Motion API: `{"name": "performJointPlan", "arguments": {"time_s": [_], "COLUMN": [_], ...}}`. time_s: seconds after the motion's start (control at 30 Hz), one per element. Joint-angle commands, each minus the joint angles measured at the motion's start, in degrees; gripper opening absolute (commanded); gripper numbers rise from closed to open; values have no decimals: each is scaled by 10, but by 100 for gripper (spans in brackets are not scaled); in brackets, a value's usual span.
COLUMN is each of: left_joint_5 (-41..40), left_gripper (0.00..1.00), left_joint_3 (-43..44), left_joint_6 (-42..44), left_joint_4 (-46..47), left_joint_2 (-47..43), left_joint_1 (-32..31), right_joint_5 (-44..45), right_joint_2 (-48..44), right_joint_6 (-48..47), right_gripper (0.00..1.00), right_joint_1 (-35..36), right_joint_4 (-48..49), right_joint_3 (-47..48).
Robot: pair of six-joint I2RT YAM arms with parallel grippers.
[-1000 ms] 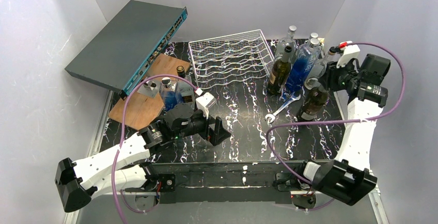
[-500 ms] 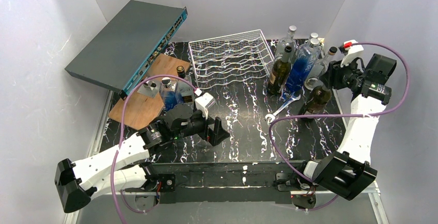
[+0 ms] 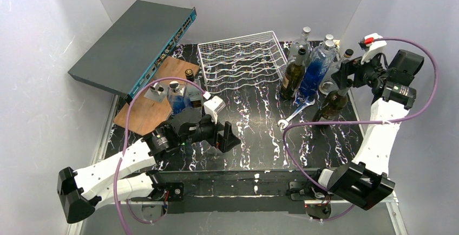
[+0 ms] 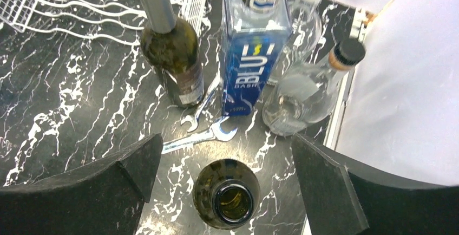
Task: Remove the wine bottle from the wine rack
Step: Place the wine bottle at the center of the board, then reset both arms
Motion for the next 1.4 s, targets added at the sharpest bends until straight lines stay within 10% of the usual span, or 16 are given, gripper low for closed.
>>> {"name": "performJointPlan", "arguments": {"time_s": [0.0,0.3,0.57,0.8,1.37], "left_joint_5": [0,-31,-41,-46,-98], "left_gripper": [98,98,98,98,98], "left_joint_3": [31,35,32,13,-55], "left_joint_6": [2,12,7,-16,-93], "left_joint_4": [-21,-43,-50,-42,-6], "left_joint_2": [-13,-28,-38,-54,-106], "left_joint_1": [3,3,4,4,5], "right_joint_5": [-39,-142,2,-4,102], "right_joint_2": [-12,21,-2,-14,-175], "right_joint_6": [5,68,98,52,49], "right_gripper": [98,98,98,98,98], "right_joint_1": [-4,7,254,338,355], "right_joint_4": [0,-47,-52,-76,-3], "right_joint_3": [54,144,114,43,-196]}}
